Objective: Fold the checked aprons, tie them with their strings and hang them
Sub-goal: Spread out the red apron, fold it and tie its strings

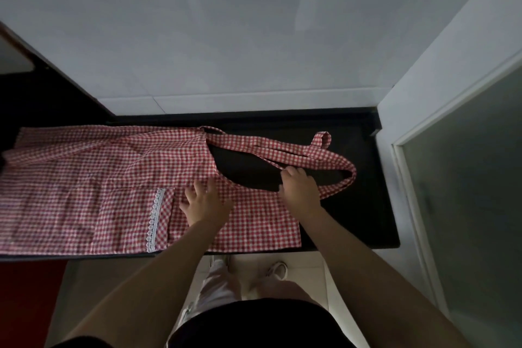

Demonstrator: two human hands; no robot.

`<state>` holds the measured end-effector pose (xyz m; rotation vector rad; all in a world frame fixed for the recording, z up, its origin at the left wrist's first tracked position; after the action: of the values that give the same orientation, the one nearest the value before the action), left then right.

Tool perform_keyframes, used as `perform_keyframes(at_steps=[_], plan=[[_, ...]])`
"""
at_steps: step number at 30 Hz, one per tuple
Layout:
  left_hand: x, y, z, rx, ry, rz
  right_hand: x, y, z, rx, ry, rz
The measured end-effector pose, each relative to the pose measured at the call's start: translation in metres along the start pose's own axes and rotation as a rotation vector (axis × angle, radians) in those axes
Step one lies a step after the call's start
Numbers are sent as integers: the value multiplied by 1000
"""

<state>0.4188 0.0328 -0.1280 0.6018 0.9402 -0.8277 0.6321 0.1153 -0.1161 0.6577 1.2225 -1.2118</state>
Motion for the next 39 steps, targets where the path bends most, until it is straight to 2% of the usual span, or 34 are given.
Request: perform_keyframes(at_steps=[4,8,12,14,17,19,22,25,26,28,30,32,35,37,39], plan=[[-9,8,9,94,71,-28,-24,12,-6,96,-47,110],[-11,21,14,220,29,-46,-36,14,-13,201,32,129],[-25,21,4,202,97,-16,-47,4,-38,45,159,53],[-28,13,-7,161,64,18,-45,1,-54,26,114,13],[-23,7,-19,155,-86,14,-29,3,-72,58,-21,43],[-26,8,-25,164,-94,0,-25,3,-78,78,-47,72],[-32,10,-32,163,-97,-9,-30,-3,-81,39,-5,107],[-41,10,-41,163,-73,-21,-47,-13,-80,-30,71,12],[-46,12,-47,156,-52,4,-53,-15,-79,-51,17,-36],[-53,9,-52,114,-6,29,-45,-25,-72,-77,-269,-104],[-60,11,-58,112,29,6,-39,-31,-62,-2,-520,-177],[-66,16,-63,130,72,-11,-33,-31,-60,95,-600,-215],[-82,19,-76,161,166,23,-25,-26,-71,110,-517,-30],[-92,17,-91,197,214,45,-26,-26,-78,118,-349,-16],[-94,16,-107,253,177,44,-27,-27,-84,156,-216,-70]])
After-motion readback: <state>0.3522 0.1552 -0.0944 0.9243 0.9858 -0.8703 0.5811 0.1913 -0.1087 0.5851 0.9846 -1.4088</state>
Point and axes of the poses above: each hand's wrist, its own z-axis away from the middle knuckle, its own x-axis out of the palm, y = z × x, the point moved 7 cm from there along -z, towards the middle knuckle
